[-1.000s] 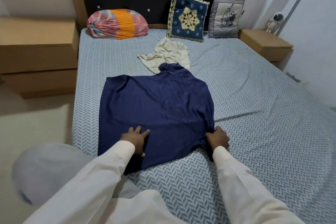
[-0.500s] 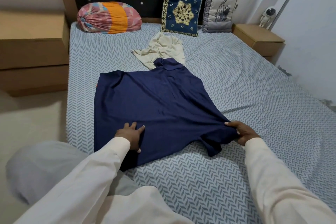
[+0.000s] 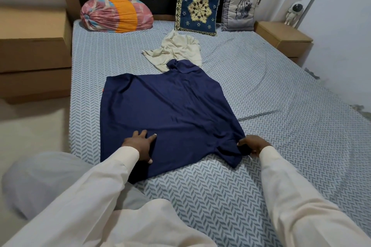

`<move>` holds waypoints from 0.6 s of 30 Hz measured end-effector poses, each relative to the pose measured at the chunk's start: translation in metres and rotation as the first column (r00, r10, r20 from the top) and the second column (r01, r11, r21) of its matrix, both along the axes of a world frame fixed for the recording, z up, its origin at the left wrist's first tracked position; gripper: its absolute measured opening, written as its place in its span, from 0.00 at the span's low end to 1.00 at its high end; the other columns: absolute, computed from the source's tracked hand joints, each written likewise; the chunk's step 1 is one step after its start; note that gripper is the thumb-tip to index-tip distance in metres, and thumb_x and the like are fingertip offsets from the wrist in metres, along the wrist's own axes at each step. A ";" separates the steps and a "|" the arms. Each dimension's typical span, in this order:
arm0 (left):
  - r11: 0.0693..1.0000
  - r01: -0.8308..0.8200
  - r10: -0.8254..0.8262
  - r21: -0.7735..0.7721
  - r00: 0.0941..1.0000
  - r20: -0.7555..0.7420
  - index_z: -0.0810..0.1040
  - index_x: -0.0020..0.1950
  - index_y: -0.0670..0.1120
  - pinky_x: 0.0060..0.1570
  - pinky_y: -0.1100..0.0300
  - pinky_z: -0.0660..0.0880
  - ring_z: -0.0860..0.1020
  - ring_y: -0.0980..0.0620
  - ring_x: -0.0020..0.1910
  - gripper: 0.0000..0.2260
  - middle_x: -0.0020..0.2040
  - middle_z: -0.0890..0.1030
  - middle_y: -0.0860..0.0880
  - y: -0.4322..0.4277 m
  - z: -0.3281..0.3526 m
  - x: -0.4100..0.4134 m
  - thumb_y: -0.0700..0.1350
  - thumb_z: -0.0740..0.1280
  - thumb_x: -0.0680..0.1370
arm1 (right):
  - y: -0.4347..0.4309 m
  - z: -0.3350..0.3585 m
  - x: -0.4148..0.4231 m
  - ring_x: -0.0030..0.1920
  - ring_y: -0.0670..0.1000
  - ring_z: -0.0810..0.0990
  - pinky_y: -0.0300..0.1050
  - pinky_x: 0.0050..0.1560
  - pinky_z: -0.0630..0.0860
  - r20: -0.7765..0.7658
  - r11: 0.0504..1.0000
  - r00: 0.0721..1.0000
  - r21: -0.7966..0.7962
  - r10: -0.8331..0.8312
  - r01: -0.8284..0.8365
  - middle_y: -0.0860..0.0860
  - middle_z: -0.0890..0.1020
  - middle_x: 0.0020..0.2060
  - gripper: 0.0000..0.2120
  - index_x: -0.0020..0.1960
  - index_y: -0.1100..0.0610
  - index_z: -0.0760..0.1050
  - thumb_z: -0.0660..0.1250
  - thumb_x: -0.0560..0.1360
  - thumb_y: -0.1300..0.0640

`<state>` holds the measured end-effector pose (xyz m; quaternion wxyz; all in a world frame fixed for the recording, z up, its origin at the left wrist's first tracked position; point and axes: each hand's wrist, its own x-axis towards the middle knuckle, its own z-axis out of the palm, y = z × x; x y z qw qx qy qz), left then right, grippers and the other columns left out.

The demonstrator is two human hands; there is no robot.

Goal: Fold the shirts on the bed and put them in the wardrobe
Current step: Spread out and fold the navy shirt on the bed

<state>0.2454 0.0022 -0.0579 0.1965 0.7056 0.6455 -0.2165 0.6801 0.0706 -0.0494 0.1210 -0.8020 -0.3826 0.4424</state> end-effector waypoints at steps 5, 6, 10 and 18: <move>1.000 0.003 -0.003 0.007 1.000 -0.002 0.46 0.80 0.60 0.63 0.38 0.71 0.56 0.41 0.74 0.50 0.78 0.53 0.49 -0.001 0.001 -0.001 0.64 0.73 0.67 | -0.002 -0.003 0.004 0.38 0.56 0.77 0.49 0.38 0.76 -0.488 0.906 0.850 0.238 -0.199 0.349 0.59 0.78 0.40 0.10 0.44 0.57 0.74 0.64 0.67 0.69; 1.000 0.002 -0.002 0.007 1.000 -0.004 0.46 0.79 0.60 0.63 0.38 0.71 0.56 0.41 0.74 0.50 0.78 0.53 0.49 -0.001 0.001 0.000 0.64 0.73 0.67 | -0.007 0.000 0.004 0.39 0.56 0.78 0.50 0.37 0.78 -0.611 0.884 0.763 0.211 -0.213 0.416 0.58 0.79 0.41 0.11 0.44 0.56 0.74 0.63 0.68 0.70; 1.000 0.000 0.000 0.015 1.000 -0.003 0.47 0.79 0.61 0.63 0.39 0.71 0.56 0.42 0.74 0.49 0.77 0.54 0.50 -0.001 0.001 0.000 0.64 0.73 0.67 | -0.019 0.010 0.012 0.40 0.51 0.84 0.51 0.47 0.81 -0.787 0.849 0.567 0.110 -0.243 0.517 0.52 0.84 0.41 0.11 0.47 0.52 0.76 0.64 0.74 0.68; 0.999 -0.004 0.004 0.034 1.000 0.002 0.47 0.79 0.61 0.64 0.40 0.70 0.56 0.43 0.74 0.49 0.78 0.54 0.50 -0.003 0.002 -0.001 0.65 0.73 0.67 | -0.026 0.006 0.030 0.46 0.56 0.82 0.45 0.49 0.75 0.150 0.806 0.859 0.456 -0.489 0.379 0.62 0.80 0.54 0.05 0.51 0.58 0.76 0.65 0.75 0.63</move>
